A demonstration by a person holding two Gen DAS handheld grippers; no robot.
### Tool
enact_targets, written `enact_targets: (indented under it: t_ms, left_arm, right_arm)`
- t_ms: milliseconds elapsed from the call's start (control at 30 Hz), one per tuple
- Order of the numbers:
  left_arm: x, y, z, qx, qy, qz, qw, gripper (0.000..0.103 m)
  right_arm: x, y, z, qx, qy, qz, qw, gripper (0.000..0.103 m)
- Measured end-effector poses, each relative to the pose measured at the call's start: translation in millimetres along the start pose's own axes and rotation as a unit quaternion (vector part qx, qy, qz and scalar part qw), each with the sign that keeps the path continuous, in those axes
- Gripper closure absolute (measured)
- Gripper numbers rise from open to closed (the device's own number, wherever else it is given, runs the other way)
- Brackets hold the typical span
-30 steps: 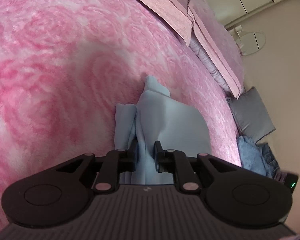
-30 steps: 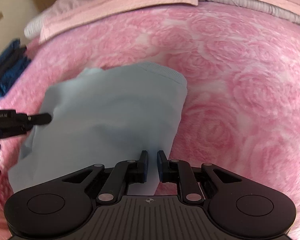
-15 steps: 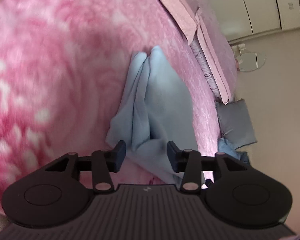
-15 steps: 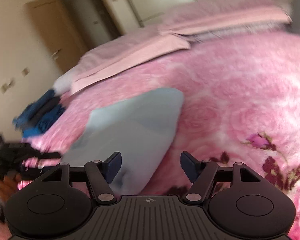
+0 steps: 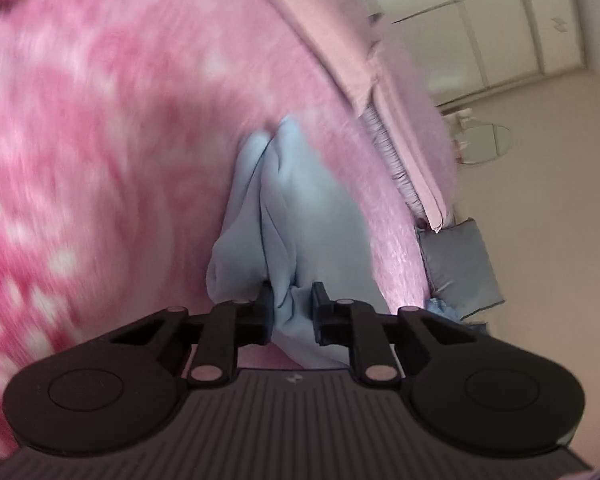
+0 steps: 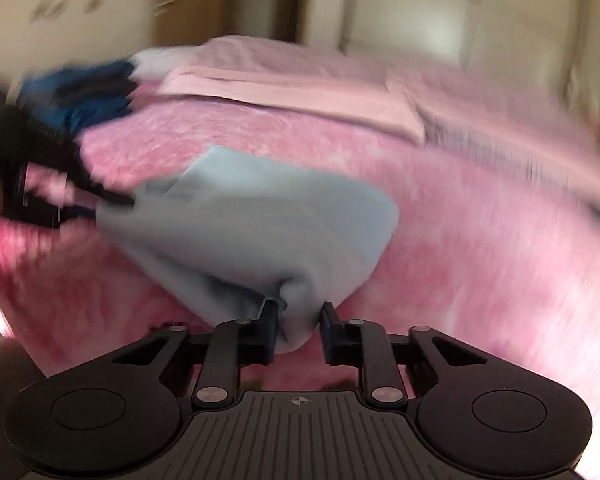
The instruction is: Fold clothes
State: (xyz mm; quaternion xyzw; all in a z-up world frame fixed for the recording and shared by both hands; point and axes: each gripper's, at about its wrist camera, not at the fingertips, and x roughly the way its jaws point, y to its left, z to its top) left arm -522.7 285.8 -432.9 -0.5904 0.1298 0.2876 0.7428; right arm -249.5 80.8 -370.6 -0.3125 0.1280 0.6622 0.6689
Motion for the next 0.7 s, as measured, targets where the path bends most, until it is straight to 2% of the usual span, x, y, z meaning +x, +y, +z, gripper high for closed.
enact_targets:
  t_ms: [67, 133, 200, 233, 400, 433, 467, 600, 700]
  left_arm:
    - [-3.4, 0.1, -0.1, 0.020, -0.012, 0.006, 0.9997, 0.088]
    - [-6.8, 0.1, -0.3, 0.040, -0.025, 0.011, 0.9988, 0.088]
    - [-9.1, 0.1, 1.0, 0.037, -0.029, 0.009, 0.9989, 0.087]
    - [-9.9, -0.9, 1.6, 0.032, -0.029, 0.007, 0.9990, 0.086]
    - [-10.8, -4.8, 2.1, 0.012, -0.027, 0.001, 0.9996, 0.082]
    - [-9.8, -3.6, 1.9, 0.014, -0.026, 0.006, 0.9995, 0.082]
    - [-9.3, -4.5, 1.5, 0.019, -0.027, 0.010, 0.9994, 0.087]
    - [-16.0, -16.9, -2.4, 0.088, -0.051, 0.035, 0.9942, 0.089]
    - [-8.5, -13.1, -6.6, 0.111, -0.049, 0.055, 0.9911, 0.087]
  right_arm:
    - [3.2, 23.1, -2.1, -0.092, 0.007, -0.020, 0.996, 0.085]
    - [17.0, 45.6, -15.3, -0.174, 0.036, -0.034, 0.984, 0.086]
    - [25.2, 63.0, -30.7, -0.238, 0.040, -0.056, 0.969, 0.086]
    - [25.8, 64.8, -33.1, -0.243, 0.038, -0.057, 0.967, 0.086]
    - [23.3, 48.6, -27.4, -0.175, 0.034, -0.039, 0.983, 0.084]
    - [22.8, 46.9, -26.7, -0.164, 0.031, -0.038, 0.985, 0.084]
    - [21.4, 47.3, -25.9, -0.161, 0.027, -0.039, 0.986, 0.084]
    - [12.4, 55.9, -20.0, -0.188, 0.006, -0.048, 0.981, 0.085]
    - [23.2, 64.6, -27.9, -0.239, 0.024, -0.047, 0.970, 0.085]
